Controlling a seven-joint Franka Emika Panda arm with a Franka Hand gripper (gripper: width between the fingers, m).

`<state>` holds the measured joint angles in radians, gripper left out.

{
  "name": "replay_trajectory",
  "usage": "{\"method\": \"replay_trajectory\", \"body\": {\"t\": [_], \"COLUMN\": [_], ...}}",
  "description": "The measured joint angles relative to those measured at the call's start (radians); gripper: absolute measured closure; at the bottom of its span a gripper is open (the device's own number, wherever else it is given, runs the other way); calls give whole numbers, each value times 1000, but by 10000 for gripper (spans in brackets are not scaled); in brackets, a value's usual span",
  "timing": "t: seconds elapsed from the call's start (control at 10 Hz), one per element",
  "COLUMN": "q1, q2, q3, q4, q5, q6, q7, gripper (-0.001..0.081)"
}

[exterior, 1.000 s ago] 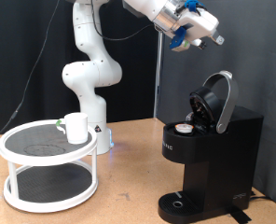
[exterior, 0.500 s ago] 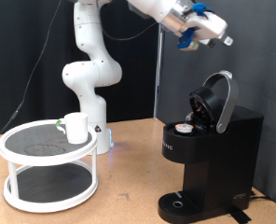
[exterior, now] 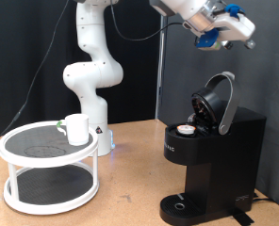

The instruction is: Make a cup of coffee with the keurig machine

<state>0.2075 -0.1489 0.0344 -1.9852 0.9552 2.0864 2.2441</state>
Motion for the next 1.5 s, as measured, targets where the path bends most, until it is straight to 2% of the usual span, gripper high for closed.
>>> {"method": "replay_trajectory", "body": {"t": [0.3, 0.6, 1.0, 1.1, 1.2, 1.4, 1.5], "q1": [2, 2, 1, 1, 0, -2, -3], "q2": [5, 27, 37, 38, 38, 38, 39], "q3": [47, 72, 73, 73, 73, 72, 71], "q4": [4, 2, -12, -23, -33, -56, -64], "q5": [-110, -132, -171, -182, -188, -190, -190], "q6": [39, 85, 72, 64, 62, 62, 63], "q7": [85, 101, 97, 97, 97, 97, 97], "gripper": [72, 72, 72, 230, 230, 505, 505]}}
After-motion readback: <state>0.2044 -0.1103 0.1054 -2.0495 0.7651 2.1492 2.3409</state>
